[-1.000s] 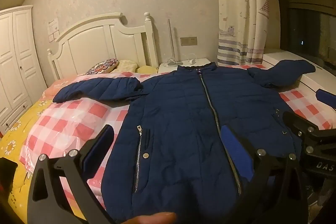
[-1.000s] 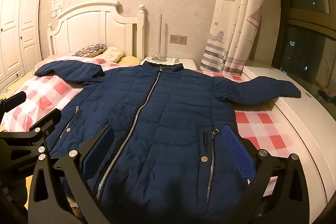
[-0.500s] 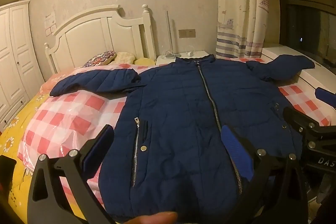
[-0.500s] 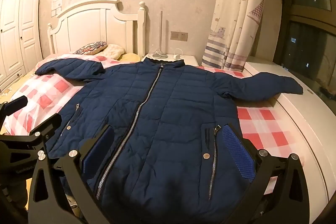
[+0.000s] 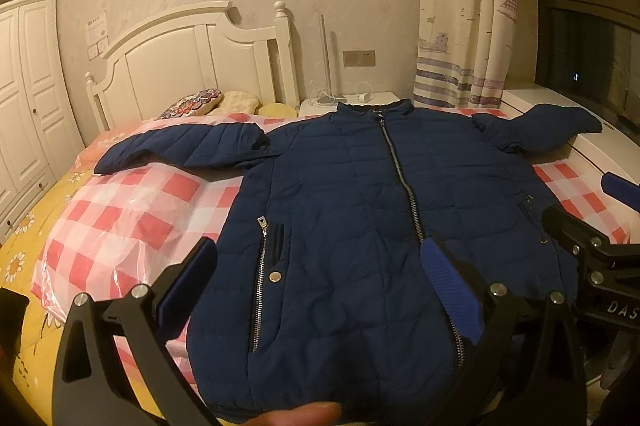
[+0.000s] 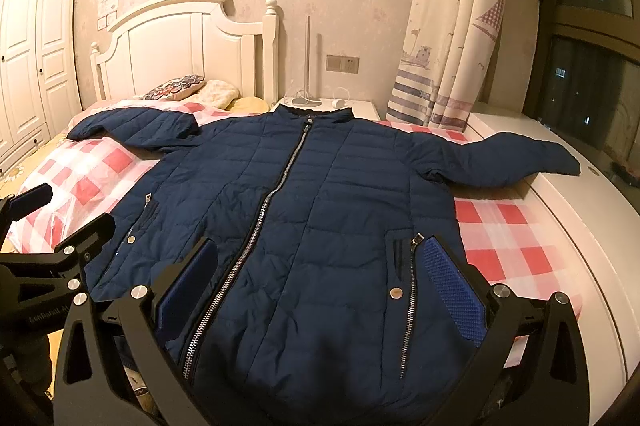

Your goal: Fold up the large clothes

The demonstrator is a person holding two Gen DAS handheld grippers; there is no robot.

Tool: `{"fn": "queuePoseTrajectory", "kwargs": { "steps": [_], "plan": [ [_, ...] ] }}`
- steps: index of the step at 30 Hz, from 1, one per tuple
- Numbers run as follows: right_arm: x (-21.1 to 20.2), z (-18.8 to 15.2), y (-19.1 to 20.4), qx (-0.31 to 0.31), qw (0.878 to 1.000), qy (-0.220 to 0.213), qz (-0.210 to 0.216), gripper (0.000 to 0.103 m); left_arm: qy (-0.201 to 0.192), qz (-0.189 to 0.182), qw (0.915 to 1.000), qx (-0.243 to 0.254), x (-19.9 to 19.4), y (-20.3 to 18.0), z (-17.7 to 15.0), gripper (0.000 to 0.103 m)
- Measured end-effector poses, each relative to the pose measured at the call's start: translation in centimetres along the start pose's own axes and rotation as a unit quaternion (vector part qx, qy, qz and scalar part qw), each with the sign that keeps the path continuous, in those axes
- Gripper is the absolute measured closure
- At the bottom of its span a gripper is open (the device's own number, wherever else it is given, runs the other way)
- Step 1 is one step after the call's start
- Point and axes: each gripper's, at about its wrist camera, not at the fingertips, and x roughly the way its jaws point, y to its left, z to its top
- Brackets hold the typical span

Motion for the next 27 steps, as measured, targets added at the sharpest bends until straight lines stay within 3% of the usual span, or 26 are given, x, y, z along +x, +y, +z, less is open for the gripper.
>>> {"fn": "queuePoseTrajectory", "kwargs": {
  "steps": [27],
  "plan": [
    [0.5, -0.37, 0.05, 0.004, 1.0, 0.008, 0.004, 0.005, 0.013, -0.003, 0.9999, -0.008, 0.24, 0.7, -0.43, 0.002]
  ]
}}
